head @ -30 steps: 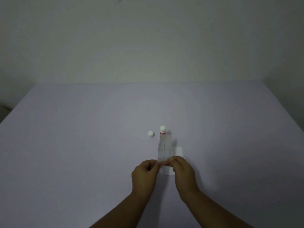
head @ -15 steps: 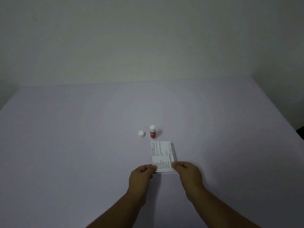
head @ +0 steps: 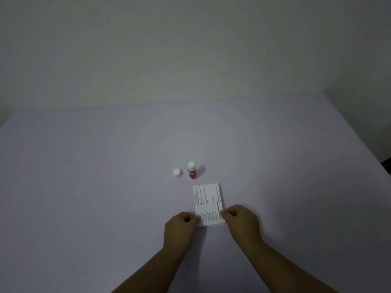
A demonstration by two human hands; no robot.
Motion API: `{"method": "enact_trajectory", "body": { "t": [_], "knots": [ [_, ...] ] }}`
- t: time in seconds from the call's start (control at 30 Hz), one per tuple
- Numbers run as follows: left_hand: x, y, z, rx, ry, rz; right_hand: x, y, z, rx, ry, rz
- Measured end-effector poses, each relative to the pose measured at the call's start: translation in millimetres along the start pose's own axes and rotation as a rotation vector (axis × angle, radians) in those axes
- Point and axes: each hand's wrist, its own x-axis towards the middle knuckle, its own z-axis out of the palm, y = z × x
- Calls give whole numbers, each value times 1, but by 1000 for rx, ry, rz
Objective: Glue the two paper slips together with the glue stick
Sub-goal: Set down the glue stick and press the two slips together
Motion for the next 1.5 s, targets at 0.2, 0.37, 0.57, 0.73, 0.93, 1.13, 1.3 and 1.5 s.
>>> {"method": "enact_trajectory", "body": {
  "t": [0.2, 0.37, 0.57, 0.73, 0.93, 1.13, 1.3, 1.5],
  "knots": [
    [9, -4, 4, 134, -13, 27, 3, 0, 0, -21, -24, 10],
    [12, -3, 4, 150, -39, 34, 5, -1, -2, -34, -31, 39],
    [12, -3, 5, 174, -38, 42, 6, -3, -3, -49, -34, 58],
    [13, -5, 5, 185, -29, 38, 5, -4, -3, -71, -47, 58],
    [14, -5, 6, 191, -42, 22, 5, -5, -2, -88, -49, 63],
    [14, -4, 6, 234, -46, 13, 6, -6, -2, -114, -54, 61],
    [15, -3, 6, 259, -60, 13, 7, -6, -1, -138, -46, 52],
    [16, -2, 6, 285, -73, -2, 7, -7, -1, -157, -48, 50]
  ]
}}
